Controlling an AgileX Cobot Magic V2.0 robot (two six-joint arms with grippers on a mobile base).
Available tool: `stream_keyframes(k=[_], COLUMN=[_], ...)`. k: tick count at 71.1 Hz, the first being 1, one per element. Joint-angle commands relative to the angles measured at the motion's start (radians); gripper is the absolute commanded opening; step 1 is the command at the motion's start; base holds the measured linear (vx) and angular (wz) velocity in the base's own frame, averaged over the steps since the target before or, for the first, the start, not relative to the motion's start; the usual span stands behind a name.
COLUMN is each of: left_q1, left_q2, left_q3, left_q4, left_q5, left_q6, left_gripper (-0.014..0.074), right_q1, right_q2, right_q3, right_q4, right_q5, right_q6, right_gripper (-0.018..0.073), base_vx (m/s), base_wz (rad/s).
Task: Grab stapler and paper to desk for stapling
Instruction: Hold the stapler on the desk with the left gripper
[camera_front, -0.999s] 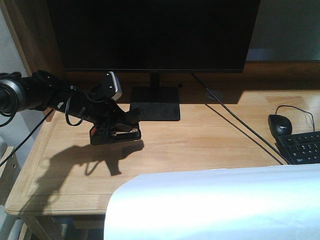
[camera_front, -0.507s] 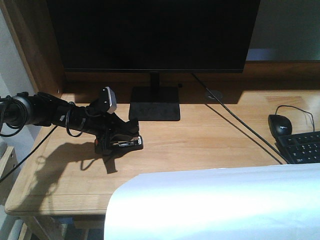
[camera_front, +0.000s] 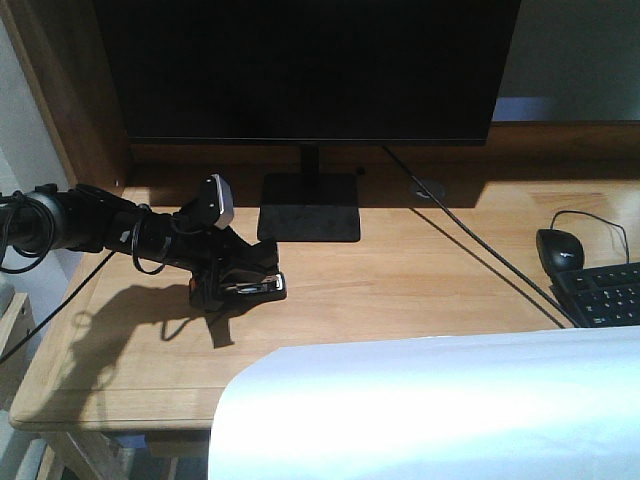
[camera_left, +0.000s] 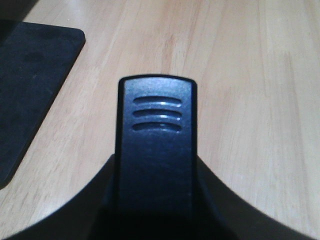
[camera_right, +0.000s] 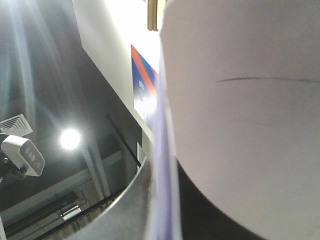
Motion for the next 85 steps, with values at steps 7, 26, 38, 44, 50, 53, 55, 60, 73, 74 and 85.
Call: stream_keyframes(k=[7,26,38,44,50,53,55,60,73,74,85], left_q1=[-0.017,-0.022,-0.022,-0.022,-0.020,-0.019,-0.019,-0.018,-0.018,-0.018,-0.018], left_q2=[-0.066,-0.068,-0.079,-0.098,-0.120,-0.134,-0.145,-0.168,-0.203,-0.203,-0.201], left_q3=[-0.032,-0.032,-0.032,-0.032,-0.032,-0.032,-0.032,-0.032,-0.032,-0.032,-0.032], left_q4=[0.020,0.024,0.029,0.033,0.035,0.035,0.035,0.050,0.104,0.109,0.182], left_q5=[-0.010,-0.034,-0.035,-0.035,-0.030,-0.024,-0.023,-0.020,-0.016,-0.015,-0.014], left_q6=[-0.040,-0.066,-0.103,-0.103,-0.103,-0.103,-0.103,-0.110,-0.212,-0.224,-0.312], left_gripper=[0.0177,0.0396,0.0536,0.0563,0.0559,0.0552,0.0547,0.0516,0.0348,0.0328,0.0104], right_q1=[-0.001,-0.001,-0.001,-0.001,-0.001,-0.001,-0.001,-0.001,-0.001,-0.001,-0.001], right_q2=[0.011,0.011,0.011,0.011,0.011,0.011,0.011,0.011,0.011,0.011,0.011], right_q3=[0.003,0.003,0.003,0.003,0.003,0.003,0.003,0.003,0.003,0.003,0.003], right_q4=[0.025,0.025,0.025,0.025,0.025,0.025,0.025,0.025,0.025,0.025,0.025], right_q5=[-0.036,-0.036,-0.036,-0.036,-0.036,-0.036,-0.036,-0.036,-0.036,-0.036,-0.036], right_q6=[-0.013,-0.013,-0.013,-0.013,-0.013,-0.013,-0.013,-0.013,-0.013,-0.013,-0.013], right_gripper=[-0.0008,-0.0008,-0.0008,-0.0008,-0.0008,-0.0008,-0.0008,-0.0008,-0.0008,-0.0008,-0.0008], base_vx=[0.00,0.00,0.00,0.00,0.00,0.00,0.00,0.00,0.00,0.00,0.00], base_wz=[0.00,0.00,0.00,0.00,0.00,0.00,0.00,0.00,0.00,0.00,0.00])
